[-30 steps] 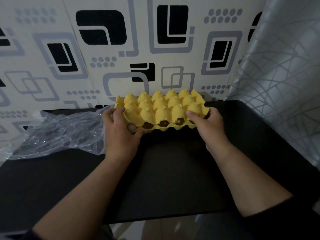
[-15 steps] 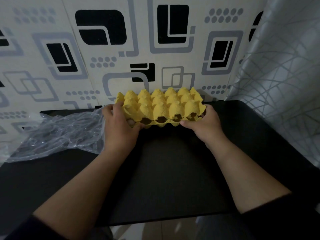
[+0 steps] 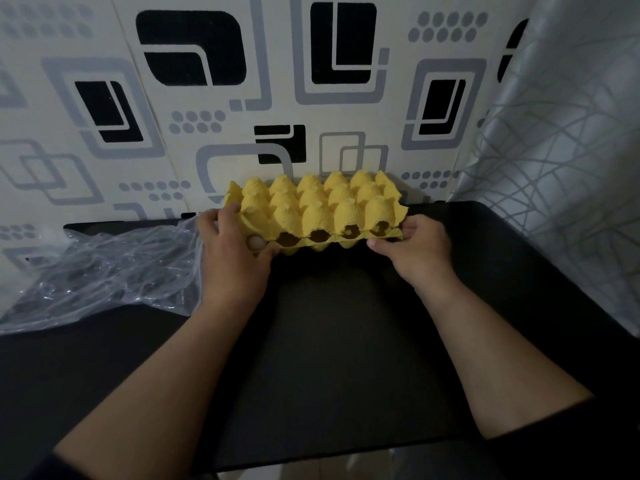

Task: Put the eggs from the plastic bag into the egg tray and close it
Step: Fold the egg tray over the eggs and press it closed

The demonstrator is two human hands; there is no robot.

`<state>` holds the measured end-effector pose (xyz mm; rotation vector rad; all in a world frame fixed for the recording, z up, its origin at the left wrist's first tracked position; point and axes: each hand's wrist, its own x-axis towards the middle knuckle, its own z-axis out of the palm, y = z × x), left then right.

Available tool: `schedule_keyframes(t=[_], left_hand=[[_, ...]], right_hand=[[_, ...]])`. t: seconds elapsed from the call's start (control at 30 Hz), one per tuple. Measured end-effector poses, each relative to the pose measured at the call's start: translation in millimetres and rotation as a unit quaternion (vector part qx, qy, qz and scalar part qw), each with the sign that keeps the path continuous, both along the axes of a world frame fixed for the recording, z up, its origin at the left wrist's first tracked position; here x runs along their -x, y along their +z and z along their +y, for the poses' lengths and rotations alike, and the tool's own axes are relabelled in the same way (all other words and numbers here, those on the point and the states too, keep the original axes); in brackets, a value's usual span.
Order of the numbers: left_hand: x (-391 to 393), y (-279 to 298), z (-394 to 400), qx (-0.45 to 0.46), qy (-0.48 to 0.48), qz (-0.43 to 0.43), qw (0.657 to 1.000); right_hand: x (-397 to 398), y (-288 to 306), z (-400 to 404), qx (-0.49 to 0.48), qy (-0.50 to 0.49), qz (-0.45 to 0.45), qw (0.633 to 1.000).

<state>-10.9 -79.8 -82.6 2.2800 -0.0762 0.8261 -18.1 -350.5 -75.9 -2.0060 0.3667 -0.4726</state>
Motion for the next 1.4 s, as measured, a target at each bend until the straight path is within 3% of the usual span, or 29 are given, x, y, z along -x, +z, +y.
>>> schedule_keyframes(t=[0.33,1.4], left_hand=[[-2.9,1.0,2.5,0.016,0.002,0.002,1.000],[2.0,5.8,-0.4,0.036,0.010,0.019,0.999]], right_hand=[[-1.8,-0.9,1.1,-0.042,0.002,-0.009,0.999],[3.4,1.4,1.3,0.019,-0.012,-0.030,0.999]])
